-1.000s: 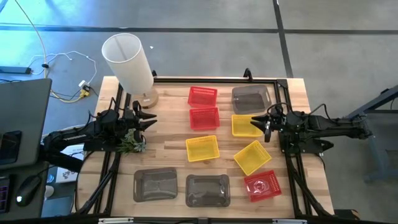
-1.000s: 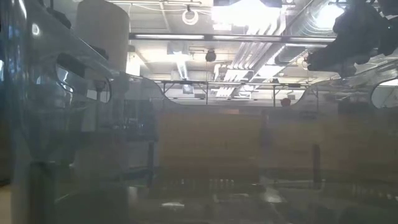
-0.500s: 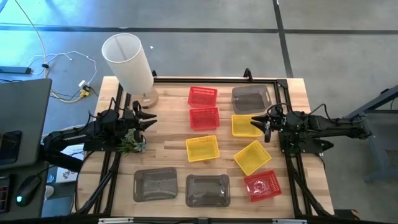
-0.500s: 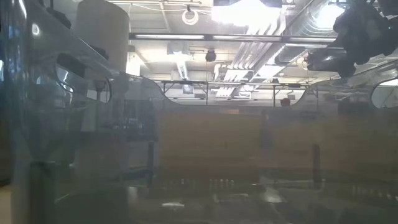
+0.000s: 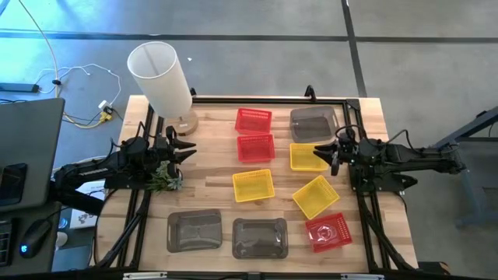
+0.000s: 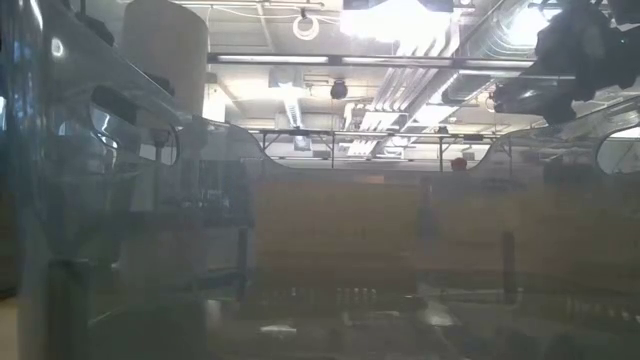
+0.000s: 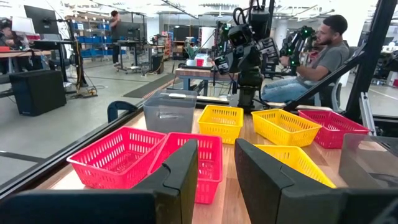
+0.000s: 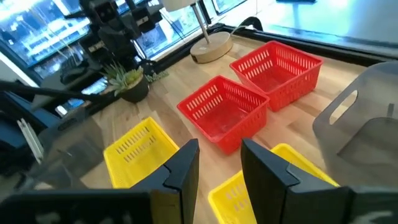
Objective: Stack baskets by color
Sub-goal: Stack the top yellow bin into the bottom right yellow bin
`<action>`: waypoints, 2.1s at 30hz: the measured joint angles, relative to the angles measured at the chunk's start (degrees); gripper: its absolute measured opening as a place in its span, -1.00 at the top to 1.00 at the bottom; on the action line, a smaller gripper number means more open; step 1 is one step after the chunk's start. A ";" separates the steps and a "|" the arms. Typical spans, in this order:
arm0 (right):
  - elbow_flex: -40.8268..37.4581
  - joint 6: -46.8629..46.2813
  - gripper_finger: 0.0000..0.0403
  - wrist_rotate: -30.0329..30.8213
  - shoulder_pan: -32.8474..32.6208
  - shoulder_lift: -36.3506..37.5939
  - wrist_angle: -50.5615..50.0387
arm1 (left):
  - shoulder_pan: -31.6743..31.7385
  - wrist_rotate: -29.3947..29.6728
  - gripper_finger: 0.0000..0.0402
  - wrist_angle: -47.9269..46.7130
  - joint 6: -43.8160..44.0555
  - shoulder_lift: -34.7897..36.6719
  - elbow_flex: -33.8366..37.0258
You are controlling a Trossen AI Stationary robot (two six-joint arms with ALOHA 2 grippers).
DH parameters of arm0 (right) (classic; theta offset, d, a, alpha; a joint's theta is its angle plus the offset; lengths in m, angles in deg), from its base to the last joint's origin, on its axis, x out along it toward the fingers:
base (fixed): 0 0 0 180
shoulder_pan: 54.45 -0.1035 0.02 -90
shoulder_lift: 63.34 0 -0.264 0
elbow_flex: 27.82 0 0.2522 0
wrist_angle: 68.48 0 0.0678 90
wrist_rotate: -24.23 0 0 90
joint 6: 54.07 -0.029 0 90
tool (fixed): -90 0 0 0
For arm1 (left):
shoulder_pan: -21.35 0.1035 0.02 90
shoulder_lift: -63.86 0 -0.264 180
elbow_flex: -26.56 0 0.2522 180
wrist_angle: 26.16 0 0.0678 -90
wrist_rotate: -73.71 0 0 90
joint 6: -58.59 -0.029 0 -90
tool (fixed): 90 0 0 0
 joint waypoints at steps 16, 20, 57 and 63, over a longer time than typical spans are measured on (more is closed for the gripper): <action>2.33 10.67 0.37 3.07 -0.02 0.00 7.32 | -0.01 -2.36 0.53 0.35 0.00 -0.02 0.00; 4.47 14.03 0.24 4.94 0.00 -0.57 6.98 | -0.01 -2.36 0.53 0.33 0.09 0.00 0.00; 17.75 8.95 0.10 -0.56 0.26 -39.91 -20.03 | 0.01 -0.83 0.53 0.20 -0.06 0.00 0.00; 17.73 8.91 0.10 -1.96 0.26 -45.12 -20.58 | 0.01 -0.83 0.53 0.13 -0.06 -0.02 0.00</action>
